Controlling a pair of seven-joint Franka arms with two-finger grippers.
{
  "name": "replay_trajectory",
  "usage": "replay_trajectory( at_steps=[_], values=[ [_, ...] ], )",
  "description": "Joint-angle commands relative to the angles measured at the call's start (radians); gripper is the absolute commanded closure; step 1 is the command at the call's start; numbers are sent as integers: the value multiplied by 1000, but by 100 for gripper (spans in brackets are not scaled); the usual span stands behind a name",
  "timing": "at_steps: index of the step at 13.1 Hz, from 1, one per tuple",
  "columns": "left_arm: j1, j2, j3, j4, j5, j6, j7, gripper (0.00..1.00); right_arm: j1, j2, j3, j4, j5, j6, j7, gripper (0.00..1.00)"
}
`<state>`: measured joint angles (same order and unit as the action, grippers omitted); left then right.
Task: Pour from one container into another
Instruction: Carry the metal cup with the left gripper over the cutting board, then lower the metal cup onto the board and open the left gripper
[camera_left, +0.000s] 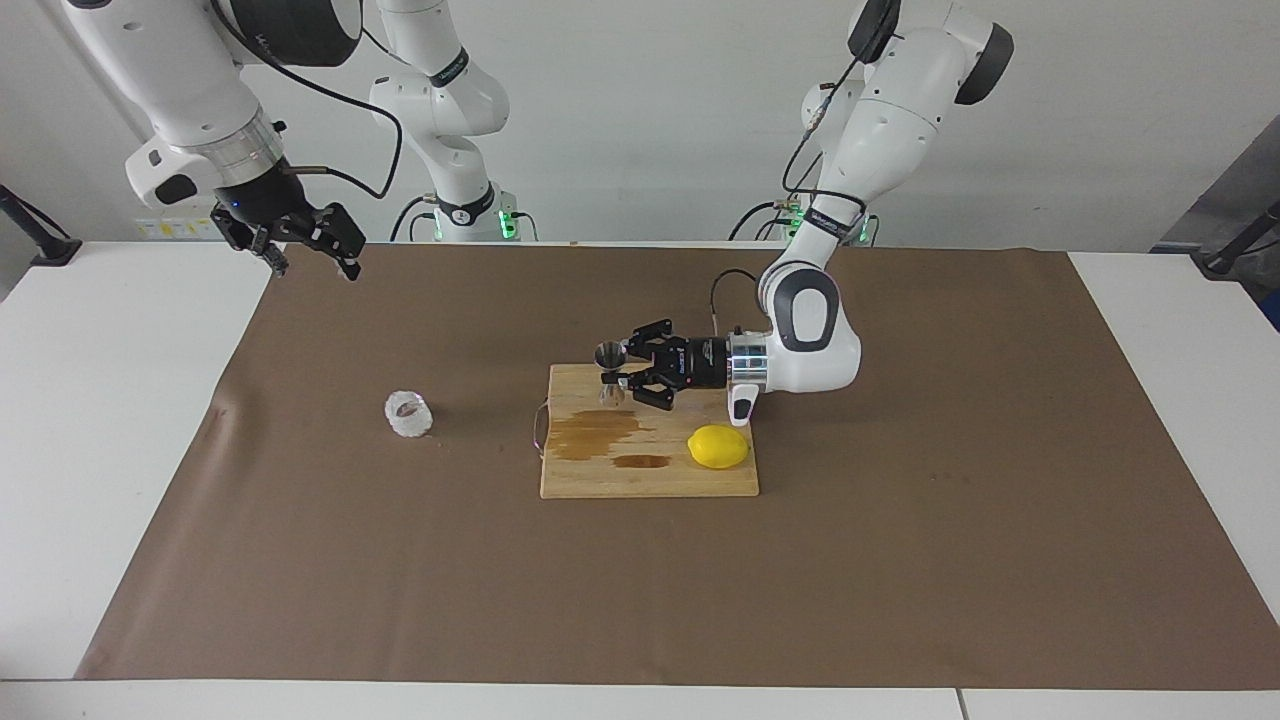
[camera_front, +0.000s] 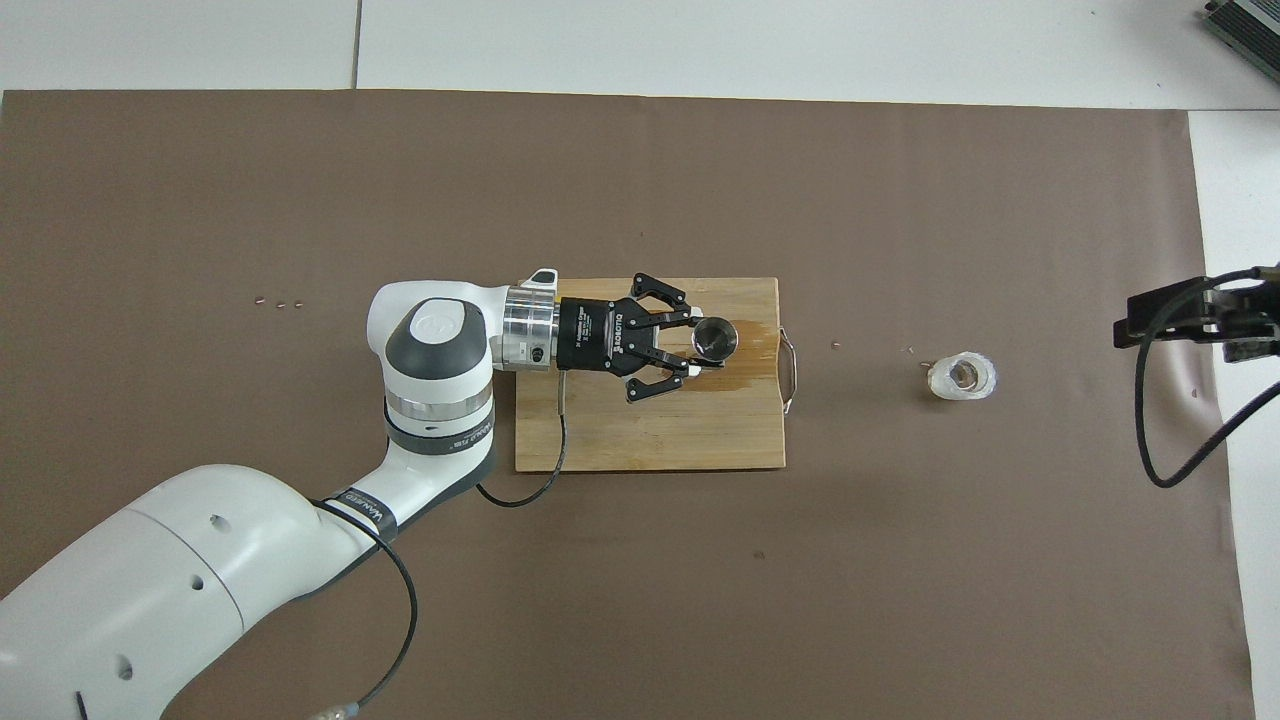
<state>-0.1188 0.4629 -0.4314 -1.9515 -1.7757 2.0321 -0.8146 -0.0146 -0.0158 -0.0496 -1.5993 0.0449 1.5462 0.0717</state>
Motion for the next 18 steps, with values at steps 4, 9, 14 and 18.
replay_trajectory(
  at_steps=[4,9,14,18],
  values=[
    [-27,-72,20,-113,-183,45,170,100,-2,-21,4,-22,-8,-6,13,0],
    [-197,-66,203,-106,-225,85,190,100,-2,-21,4,-22,-8,-6,13,0],
    [-225,-60,203,-106,-274,103,189,100,-2,-21,4,-22,-7,-6,13,0],
    [-245,-56,203,-112,-294,126,189,100,-2,-21,4,-22,-8,-6,13,0]
  ],
)
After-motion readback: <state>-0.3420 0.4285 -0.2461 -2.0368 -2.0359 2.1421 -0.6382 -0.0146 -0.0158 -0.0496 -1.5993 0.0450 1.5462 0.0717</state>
